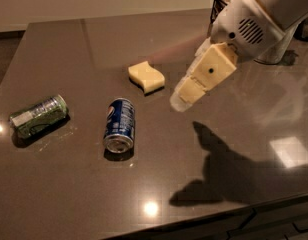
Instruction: Place pepsi can upright
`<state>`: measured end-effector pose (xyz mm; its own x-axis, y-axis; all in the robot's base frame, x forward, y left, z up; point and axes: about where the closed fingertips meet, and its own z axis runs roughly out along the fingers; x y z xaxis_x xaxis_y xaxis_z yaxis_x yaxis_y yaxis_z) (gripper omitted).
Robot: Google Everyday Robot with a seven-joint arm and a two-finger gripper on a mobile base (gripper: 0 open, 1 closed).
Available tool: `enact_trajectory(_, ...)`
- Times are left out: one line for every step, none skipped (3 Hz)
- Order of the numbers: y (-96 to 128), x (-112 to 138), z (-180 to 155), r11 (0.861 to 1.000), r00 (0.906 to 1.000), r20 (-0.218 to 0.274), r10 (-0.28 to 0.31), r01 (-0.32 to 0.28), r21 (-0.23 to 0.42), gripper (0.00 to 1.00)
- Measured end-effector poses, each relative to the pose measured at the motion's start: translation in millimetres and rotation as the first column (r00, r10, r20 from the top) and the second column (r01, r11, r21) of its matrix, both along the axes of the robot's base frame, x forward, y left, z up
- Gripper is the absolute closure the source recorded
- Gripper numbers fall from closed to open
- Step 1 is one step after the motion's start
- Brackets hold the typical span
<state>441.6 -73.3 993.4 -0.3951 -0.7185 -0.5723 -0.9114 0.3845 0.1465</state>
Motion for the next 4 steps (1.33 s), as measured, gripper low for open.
enact_trajectory(41.5,5.8,-24.2,0.98,0.9909,-0.049,-0.125,0.116,-0.16,0.0)
enact_trajectory(43.5,27.1,-44.8,0.922,0.9656,-0.077,-0.248,0.211,-0.325,0.0)
enact_trajectory(45.5,52.8,-69.9,0.87,0.9424,-0.097,-0.32,0.252,-0.425,0.0)
enact_trajectory(45.8,52.9,-69.7,0.87,0.9427,-0.096,-0.32,0.252,-0.423,0.0)
